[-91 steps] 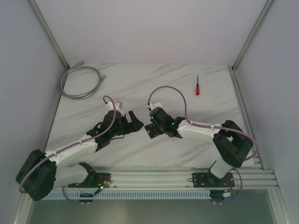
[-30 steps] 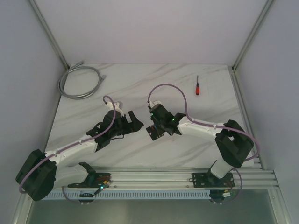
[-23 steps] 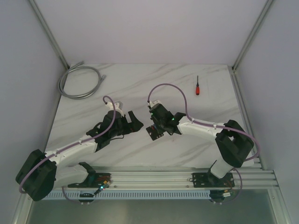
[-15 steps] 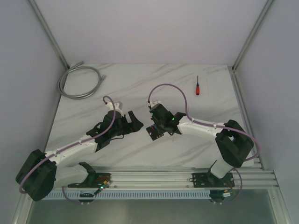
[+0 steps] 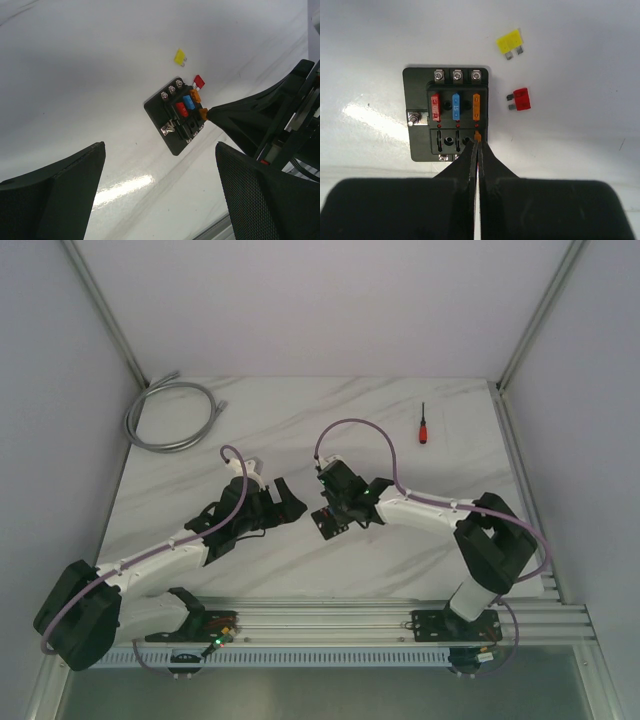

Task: Snap on the fuse box
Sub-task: Install the fuse at the fuse box base.

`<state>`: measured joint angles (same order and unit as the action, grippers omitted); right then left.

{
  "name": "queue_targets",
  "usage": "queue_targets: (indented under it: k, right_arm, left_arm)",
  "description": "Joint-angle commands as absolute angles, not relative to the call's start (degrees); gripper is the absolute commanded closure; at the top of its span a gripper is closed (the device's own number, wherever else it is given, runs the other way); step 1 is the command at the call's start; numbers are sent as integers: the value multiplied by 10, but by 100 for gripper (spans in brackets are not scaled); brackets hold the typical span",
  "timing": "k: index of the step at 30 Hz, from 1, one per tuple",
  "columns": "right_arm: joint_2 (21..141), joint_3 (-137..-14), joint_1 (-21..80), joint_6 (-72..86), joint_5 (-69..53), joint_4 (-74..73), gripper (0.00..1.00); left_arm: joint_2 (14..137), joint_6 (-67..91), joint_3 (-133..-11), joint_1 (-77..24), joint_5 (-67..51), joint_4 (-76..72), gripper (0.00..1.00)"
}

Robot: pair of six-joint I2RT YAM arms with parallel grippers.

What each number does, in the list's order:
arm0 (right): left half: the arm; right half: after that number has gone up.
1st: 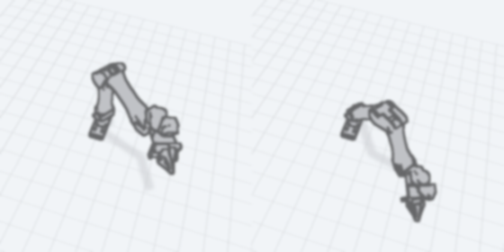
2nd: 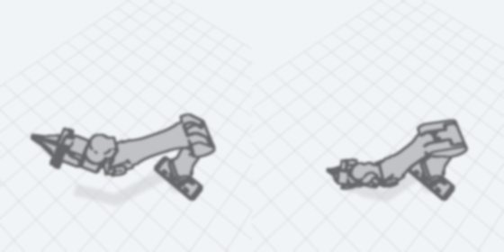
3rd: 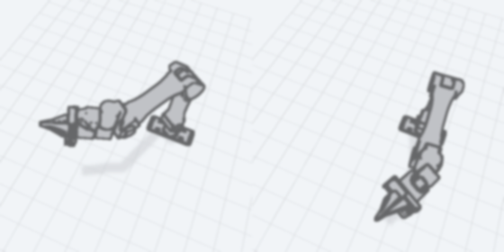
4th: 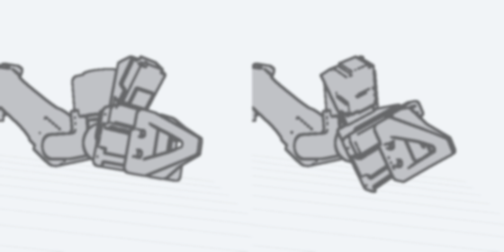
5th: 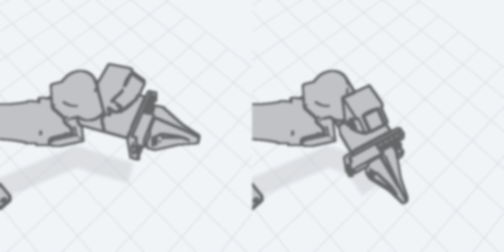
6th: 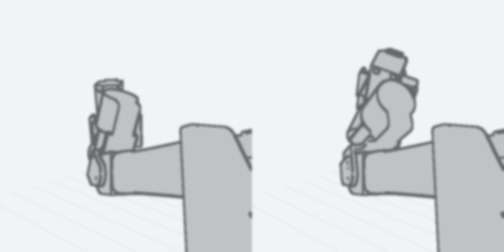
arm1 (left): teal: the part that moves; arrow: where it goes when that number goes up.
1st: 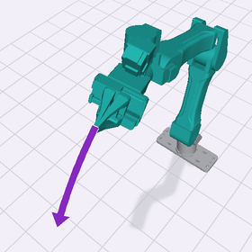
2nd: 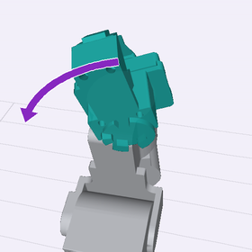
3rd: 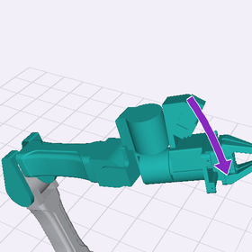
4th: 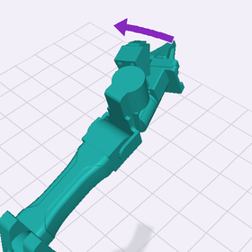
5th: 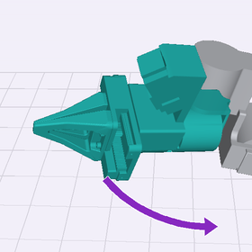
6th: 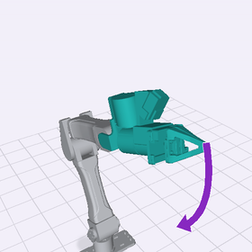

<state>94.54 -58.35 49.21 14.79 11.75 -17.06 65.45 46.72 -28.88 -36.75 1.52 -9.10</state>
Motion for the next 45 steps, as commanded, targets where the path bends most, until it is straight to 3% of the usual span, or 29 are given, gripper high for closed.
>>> queue_targets:
  k: [1, 32, 45]
  right_arm:
    - [973, -596, 490, 148, 100, -207, 100]
    - [1143, -564, 485, 169, 87, -323, 100]
    - [1070, -626, 497, 189, 55, -323, 100]
  left_arm:
    - [651, 471, -286, -365, 11, -85, 0]
    - [642, 471, -275, -358, 13, -86, 0]
    - [620, 475, -273, -357, 17, -79, 0]
